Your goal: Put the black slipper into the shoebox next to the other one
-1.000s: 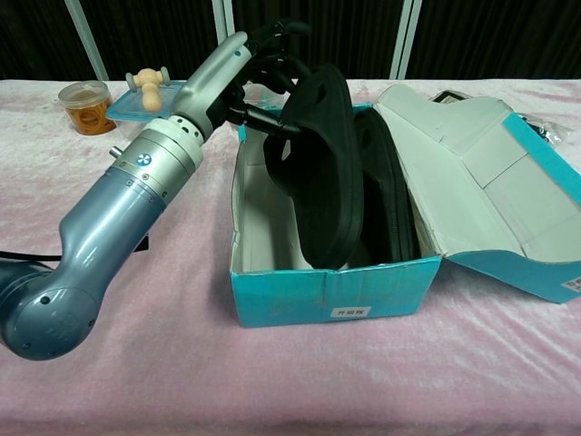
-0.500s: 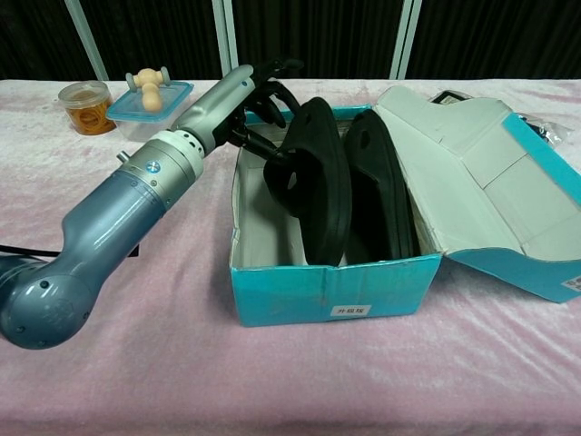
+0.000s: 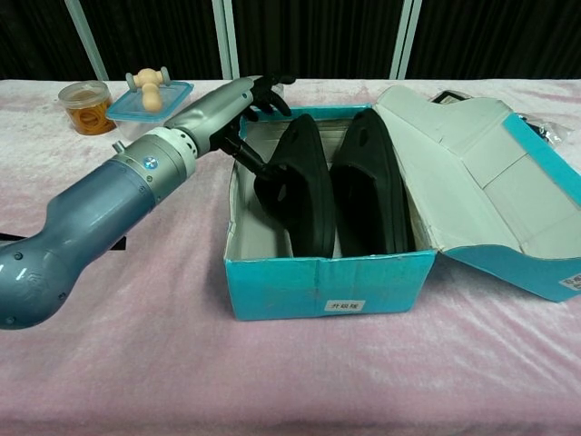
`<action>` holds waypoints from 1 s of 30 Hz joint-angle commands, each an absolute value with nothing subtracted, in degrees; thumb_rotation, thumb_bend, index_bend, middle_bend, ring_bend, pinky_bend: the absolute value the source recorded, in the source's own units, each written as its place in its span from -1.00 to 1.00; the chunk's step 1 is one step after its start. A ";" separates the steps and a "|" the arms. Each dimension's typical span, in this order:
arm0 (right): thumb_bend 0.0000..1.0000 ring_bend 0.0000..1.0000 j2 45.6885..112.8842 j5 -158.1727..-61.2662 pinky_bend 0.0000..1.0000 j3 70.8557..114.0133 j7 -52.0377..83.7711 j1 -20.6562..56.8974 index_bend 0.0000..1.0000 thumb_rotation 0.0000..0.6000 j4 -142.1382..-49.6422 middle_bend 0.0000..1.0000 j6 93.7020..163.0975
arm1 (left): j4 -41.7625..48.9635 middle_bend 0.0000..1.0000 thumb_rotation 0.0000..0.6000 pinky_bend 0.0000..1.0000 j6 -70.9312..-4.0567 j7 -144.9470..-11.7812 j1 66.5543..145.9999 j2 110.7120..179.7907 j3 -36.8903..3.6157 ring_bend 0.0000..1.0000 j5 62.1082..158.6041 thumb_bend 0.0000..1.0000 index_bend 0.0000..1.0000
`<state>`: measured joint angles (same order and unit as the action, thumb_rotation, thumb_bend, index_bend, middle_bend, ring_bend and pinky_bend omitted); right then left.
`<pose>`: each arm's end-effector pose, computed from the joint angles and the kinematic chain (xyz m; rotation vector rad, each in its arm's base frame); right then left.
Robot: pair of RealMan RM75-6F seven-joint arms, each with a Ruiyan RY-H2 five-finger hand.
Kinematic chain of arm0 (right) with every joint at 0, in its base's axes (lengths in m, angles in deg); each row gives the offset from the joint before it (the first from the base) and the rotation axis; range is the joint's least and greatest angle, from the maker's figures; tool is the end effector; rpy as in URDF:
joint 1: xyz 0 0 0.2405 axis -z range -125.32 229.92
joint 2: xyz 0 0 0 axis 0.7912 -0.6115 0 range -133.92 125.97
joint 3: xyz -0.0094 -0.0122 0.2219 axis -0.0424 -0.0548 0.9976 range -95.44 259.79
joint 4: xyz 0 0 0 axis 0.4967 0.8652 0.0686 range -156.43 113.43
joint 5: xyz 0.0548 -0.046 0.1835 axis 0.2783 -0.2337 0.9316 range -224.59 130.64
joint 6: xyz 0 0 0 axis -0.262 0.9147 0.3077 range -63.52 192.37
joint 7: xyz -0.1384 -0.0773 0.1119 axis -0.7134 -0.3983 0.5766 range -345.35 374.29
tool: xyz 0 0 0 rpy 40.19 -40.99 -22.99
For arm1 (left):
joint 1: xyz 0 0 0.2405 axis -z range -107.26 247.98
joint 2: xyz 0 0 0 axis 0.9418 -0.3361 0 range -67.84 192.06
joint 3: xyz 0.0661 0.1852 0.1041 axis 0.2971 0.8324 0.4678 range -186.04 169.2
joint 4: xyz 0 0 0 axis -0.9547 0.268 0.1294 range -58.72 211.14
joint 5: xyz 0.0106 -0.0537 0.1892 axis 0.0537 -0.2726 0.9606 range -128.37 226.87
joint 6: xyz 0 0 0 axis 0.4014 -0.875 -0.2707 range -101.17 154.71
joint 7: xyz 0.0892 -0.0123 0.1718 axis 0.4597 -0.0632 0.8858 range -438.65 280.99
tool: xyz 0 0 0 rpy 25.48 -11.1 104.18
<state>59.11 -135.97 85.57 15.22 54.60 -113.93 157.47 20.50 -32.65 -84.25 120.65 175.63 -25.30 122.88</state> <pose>-0.2814 -0.1933 0.1833 1.2808 -0.8408 0.9273 -0.0429 0.3905 -0.0787 -1.7024 -1.1203 -1.3649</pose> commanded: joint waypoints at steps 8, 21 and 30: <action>-0.52 -1.00 58.89 -136.27 -0.83 85.62 14.80 54.52 -0.95 1.00 -114.49 -0.86 157.60 | 5.86 -1.00 1.00 -1.00 -31.65 -76.32 117.75 165.37 -23.55 -1.00 121.94 -1.00 -1.00; -0.52 -1.00 58.22 -135.41 -0.83 86.15 16.17 54.42 -0.95 1.00 -113.92 -0.86 157.41 | -21.61 -1.00 1.00 -1.00 -43.50 -59.61 108.21 146.64 -22.06 -1.00 118.32 -1.00 -1.00; -0.52 -1.00 58.54 -135.26 -0.83 86.74 16.88 53.31 -0.95 1.00 -112.88 -0.86 156.32 | -30.70 -0.94 1.00 -1.00 -55.85 -54.86 96.46 134.58 -17.20 -1.00 118.32 -1.00 -1.00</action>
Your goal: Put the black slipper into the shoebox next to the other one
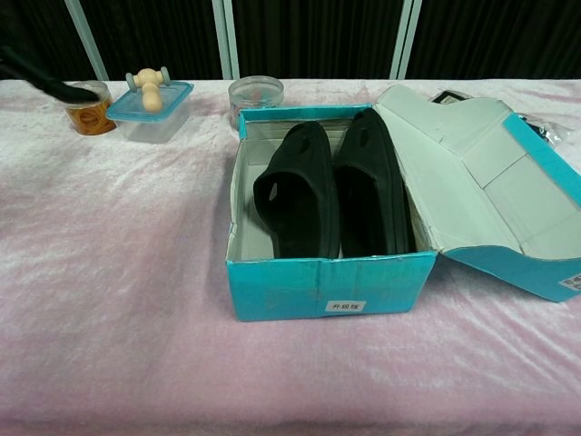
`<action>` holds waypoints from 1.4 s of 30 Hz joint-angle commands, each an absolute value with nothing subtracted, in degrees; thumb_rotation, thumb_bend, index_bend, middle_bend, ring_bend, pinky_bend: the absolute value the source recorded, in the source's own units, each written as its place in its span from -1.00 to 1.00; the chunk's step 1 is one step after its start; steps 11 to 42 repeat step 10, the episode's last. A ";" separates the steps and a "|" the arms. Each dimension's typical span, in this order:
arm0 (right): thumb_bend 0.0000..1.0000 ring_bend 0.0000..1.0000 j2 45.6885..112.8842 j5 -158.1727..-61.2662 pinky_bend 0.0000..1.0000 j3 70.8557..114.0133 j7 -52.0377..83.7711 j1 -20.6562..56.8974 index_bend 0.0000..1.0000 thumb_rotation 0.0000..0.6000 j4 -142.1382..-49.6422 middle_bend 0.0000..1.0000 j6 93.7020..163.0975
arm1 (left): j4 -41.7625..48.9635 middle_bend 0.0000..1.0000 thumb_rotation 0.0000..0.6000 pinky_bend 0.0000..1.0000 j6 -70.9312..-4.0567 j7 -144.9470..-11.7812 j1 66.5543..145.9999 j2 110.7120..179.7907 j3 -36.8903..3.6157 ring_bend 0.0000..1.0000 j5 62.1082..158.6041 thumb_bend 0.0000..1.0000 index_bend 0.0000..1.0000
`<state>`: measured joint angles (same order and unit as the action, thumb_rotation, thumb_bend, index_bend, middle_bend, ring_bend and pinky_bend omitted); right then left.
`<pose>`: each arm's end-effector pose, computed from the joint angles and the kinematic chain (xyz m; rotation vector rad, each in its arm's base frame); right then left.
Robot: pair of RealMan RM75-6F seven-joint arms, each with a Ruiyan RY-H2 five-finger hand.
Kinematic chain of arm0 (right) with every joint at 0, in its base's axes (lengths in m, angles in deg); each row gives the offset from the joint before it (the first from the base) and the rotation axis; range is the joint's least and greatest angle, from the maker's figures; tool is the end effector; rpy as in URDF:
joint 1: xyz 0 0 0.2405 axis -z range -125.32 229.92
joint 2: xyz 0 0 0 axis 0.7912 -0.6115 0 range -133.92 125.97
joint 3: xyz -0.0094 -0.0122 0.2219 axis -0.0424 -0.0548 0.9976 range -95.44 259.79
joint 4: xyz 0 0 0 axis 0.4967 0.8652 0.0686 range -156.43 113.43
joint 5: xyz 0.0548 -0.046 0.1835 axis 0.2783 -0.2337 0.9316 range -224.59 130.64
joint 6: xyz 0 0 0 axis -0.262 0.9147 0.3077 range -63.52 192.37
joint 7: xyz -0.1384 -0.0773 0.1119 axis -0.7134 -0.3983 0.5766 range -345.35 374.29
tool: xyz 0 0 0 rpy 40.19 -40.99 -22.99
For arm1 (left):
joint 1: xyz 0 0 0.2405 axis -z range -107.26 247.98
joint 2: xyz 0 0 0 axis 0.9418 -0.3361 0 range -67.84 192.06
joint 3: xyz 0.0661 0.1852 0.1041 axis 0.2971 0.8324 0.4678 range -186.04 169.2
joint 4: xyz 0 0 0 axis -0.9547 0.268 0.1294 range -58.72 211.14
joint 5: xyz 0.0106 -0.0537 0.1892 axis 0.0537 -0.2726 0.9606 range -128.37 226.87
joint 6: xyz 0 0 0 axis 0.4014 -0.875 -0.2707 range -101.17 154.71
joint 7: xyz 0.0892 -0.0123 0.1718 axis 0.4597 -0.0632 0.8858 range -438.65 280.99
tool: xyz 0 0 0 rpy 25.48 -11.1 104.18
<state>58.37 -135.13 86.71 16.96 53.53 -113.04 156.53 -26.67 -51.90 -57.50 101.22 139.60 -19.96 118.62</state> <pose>-0.2832 -0.2022 0.1902 1.2774 -0.8323 0.9400 -0.1207 0.3321 0.0928 -1.4861 -0.8497 -1.1503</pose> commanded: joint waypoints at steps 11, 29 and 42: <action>-0.52 -1.00 59.77 -136.35 -0.84 86.53 15.44 52.12 -0.95 1.00 -112.57 -0.86 155.31 | -31.56 -0.95 1.00 -1.00 -66.27 -62.56 82.77 127.91 -8.37 -1.00 123.90 -1.00 -1.00; -0.52 -1.00 59.77 -136.35 -0.84 86.53 15.44 52.12 -0.95 1.00 -112.57 -0.86 155.31 | -31.56 -0.95 1.00 -1.00 -66.27 -62.56 82.77 127.91 -8.37 -1.00 123.90 -1.00 -1.00; -0.52 -1.00 59.77 -136.35 -0.84 86.53 15.44 52.12 -0.95 1.00 -112.57 -0.86 155.31 | -31.56 -0.95 1.00 -1.00 -66.27 -62.56 82.77 127.91 -8.37 -1.00 123.90 -1.00 -1.00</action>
